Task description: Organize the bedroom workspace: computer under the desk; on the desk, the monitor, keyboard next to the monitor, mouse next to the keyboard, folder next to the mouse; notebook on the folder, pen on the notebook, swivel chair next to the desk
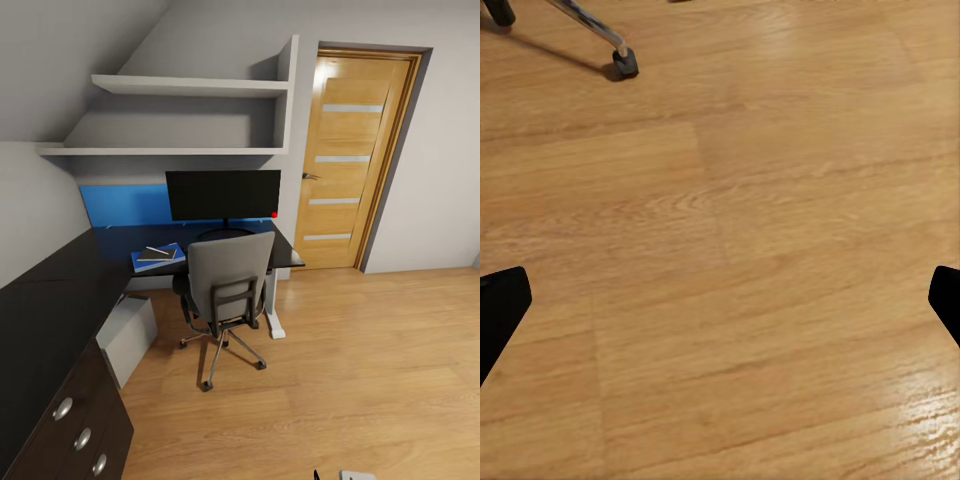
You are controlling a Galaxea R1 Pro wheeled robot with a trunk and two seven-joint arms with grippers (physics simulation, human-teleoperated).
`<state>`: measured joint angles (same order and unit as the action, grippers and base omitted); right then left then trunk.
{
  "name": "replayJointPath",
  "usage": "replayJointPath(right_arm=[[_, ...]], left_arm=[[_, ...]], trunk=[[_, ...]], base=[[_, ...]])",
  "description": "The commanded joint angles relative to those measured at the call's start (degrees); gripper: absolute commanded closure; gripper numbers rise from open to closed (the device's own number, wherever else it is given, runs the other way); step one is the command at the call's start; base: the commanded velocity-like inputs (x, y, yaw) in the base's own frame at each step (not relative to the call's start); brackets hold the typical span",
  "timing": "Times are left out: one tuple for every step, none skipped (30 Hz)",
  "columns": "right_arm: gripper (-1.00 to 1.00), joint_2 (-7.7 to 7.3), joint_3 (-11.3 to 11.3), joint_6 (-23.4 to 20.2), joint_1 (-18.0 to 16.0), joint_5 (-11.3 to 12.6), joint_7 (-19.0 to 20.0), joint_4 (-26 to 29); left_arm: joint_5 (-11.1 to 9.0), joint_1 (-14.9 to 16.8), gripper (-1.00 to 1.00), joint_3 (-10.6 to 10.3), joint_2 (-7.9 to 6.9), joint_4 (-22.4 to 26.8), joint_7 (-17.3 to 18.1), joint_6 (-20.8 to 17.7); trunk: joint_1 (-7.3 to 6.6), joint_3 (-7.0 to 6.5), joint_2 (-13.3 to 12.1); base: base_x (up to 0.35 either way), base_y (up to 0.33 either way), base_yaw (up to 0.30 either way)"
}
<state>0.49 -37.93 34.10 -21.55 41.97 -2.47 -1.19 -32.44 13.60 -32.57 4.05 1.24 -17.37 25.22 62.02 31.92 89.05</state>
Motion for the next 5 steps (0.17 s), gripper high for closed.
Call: replayJointPath(right_arm=[[-1.00, 0.04, -0.5, 0.2, -0.1, 0.1, -0.3, -0.1], [-1.00, 0.04, -0.5, 0.2, 0.0, 0.1, -0.3, -0.1], [-1.00, 0.04, -0.5, 0.2, -0.1, 0.1, -0.3, -0.1], [-1.00, 0.04, -0.5, 0.2, -0.1, 0.1, -0.3, -0.1], [-1.00, 0.04, -0.5, 0.2, 0.0, 0.1, -0.3, -0.1]], left_arm=[[-0.3, 0.0, -1.00, -0.5, 0.01, 0.0, -0.3, 0.1], [-0.3, 0.0, -1.00, -0.5, 0.01, 0.0, -0.3, 0.1], [-0.3, 0.0, -1.00, -0.5, 0.00, 0.0, -0.3, 0.1], [-0.3, 0.0, -1.00, -0.5, 0.00, 0.0, -0.3, 0.1], [-0.3, 0.0, -1.00, -0.5, 0.00, 0.0, -0.3, 0.1]], trunk=[[0.00, 0.06, 0.0], [0.00, 0.06, 0.0], [0.00, 0.06, 0.0], [0.00, 0.06, 0.0], [0.00, 0.06, 0.0]], base=[[0.000, 0.000, 0.000], [0.000, 0.000, 0.000], [0.000, 0.000, 0.000], [0.000, 0.000, 0.000], [0.000, 0.000, 0.000]])
